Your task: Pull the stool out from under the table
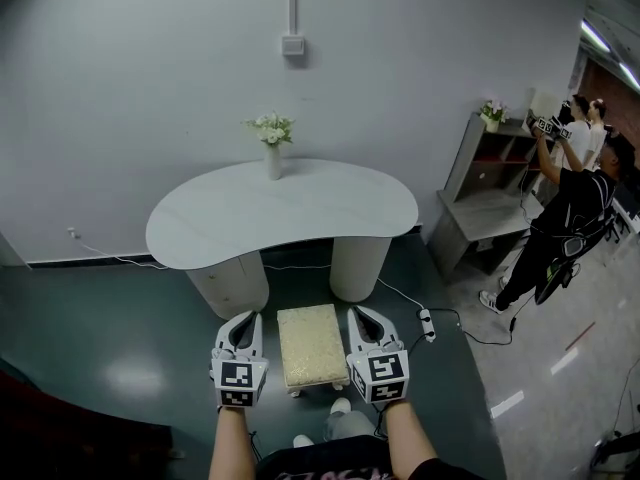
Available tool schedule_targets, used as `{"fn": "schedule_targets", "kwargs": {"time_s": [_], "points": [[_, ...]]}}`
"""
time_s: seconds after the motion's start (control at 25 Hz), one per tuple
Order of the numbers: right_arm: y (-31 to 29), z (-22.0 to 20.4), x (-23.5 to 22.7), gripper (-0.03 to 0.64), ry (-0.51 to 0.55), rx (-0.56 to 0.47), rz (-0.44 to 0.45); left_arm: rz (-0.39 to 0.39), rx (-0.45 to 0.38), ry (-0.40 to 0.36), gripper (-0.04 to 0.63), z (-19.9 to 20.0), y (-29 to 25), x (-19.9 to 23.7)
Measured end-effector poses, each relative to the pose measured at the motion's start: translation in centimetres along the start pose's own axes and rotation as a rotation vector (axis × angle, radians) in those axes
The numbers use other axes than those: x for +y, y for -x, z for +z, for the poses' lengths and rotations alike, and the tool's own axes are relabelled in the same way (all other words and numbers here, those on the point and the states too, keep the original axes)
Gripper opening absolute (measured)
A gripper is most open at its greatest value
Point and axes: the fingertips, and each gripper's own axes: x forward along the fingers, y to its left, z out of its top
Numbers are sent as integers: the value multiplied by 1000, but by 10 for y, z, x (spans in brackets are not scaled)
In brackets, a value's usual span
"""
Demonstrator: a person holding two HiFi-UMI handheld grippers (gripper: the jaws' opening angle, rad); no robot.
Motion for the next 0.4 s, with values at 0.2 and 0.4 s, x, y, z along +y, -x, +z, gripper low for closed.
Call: {"fn": "schedule_targets", "kwargs": {"time_s": [0.2, 0.4], "points": [[6, 4, 3, 61, 2, -16, -5, 4, 0, -10, 12, 3, 9, 1], [8, 6, 2, 61, 11, -17, -11, 4, -2, -19, 12, 3, 11, 1]]}}
